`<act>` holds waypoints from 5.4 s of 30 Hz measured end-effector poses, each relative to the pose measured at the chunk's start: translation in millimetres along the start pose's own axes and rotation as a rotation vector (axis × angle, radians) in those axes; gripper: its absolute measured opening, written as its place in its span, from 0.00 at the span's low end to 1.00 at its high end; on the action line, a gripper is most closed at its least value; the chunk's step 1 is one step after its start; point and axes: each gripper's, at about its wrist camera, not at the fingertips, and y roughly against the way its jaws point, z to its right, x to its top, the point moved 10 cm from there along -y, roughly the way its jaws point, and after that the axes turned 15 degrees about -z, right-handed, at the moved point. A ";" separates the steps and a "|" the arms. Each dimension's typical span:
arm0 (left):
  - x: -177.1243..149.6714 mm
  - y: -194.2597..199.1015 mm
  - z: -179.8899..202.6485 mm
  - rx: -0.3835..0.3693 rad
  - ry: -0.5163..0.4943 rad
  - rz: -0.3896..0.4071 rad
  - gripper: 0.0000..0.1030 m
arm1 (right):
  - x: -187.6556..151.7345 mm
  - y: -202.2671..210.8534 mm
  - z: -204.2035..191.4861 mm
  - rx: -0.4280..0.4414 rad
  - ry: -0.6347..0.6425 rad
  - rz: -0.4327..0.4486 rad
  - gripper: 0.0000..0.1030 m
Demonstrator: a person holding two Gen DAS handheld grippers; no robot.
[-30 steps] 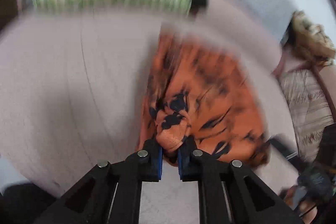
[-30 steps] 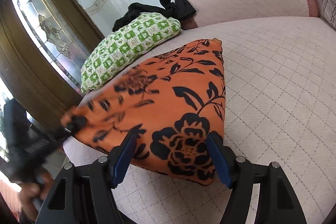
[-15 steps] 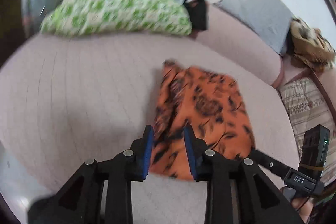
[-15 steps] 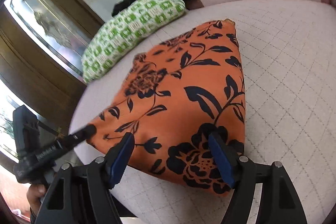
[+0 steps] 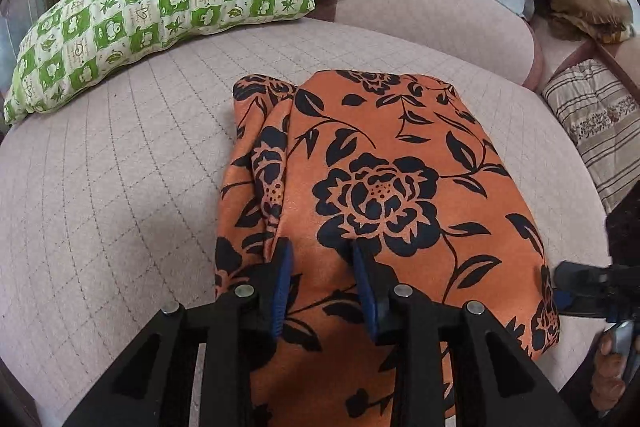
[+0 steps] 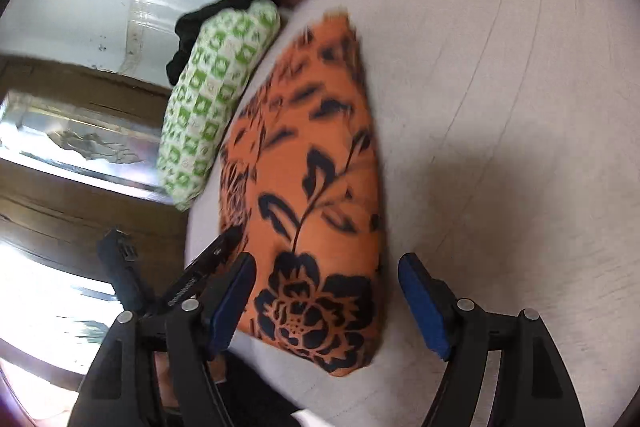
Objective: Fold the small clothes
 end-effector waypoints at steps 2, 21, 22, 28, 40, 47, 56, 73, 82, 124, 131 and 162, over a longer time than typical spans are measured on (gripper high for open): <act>0.0 0.4 -1.3 -0.012 0.006 0.004 0.32 | 0.9 -6.0 -0.8 -0.042 0.001 -0.002 0.57; 0.0 -0.7 -0.5 -0.061 -0.025 0.029 0.32 | 64.0 -24.8 -0.4 -0.185 0.011 -0.013 0.41; -0.2 -0.6 -0.2 -0.065 -0.026 0.029 0.32 | 61.1 -22.8 -5.6 -0.240 0.049 0.010 0.35; 0.3 -1.2 0.4 -0.055 -0.036 0.031 0.32 | 58.3 -17.1 -4.4 -0.186 0.000 0.040 0.60; 1.6 0.4 -0.7 -0.091 -0.011 0.025 0.32 | 116.9 -10.1 -27.8 -0.254 0.075 0.137 0.25; 1.3 1.4 0.3 -0.082 -0.026 0.030 0.33 | 105.1 4.4 -10.9 -0.372 0.009 0.197 0.72; -4.7 34.6 -4.6 -0.131 0.033 0.070 0.39 | 20.0 1.8 -95.0 -0.408 0.337 0.139 0.72; -22.6 43.2 -39.6 -0.329 0.176 -0.044 0.49 | 12.9 -34.1 -64.1 -0.455 0.326 0.012 0.80; 74.3 -25.6 -22.7 -0.368 0.123 -0.168 0.14 | 9.7 -34.1 -65.4 -0.395 0.323 0.023 0.82; -31.0 47.4 -28.2 0.001 0.099 -0.043 0.45 | -13.8 -1.2 -82.3 -0.335 0.292 0.086 0.85; -7.5 67.9 -24.9 -0.084 0.124 0.021 0.63 | 5.9 36.1 -59.8 -0.349 0.231 0.147 0.85; 25.4 2.3 -1.1 -0.238 0.089 -0.082 0.31 | 53.2 -6.7 -31.9 -0.403 0.259 0.033 0.38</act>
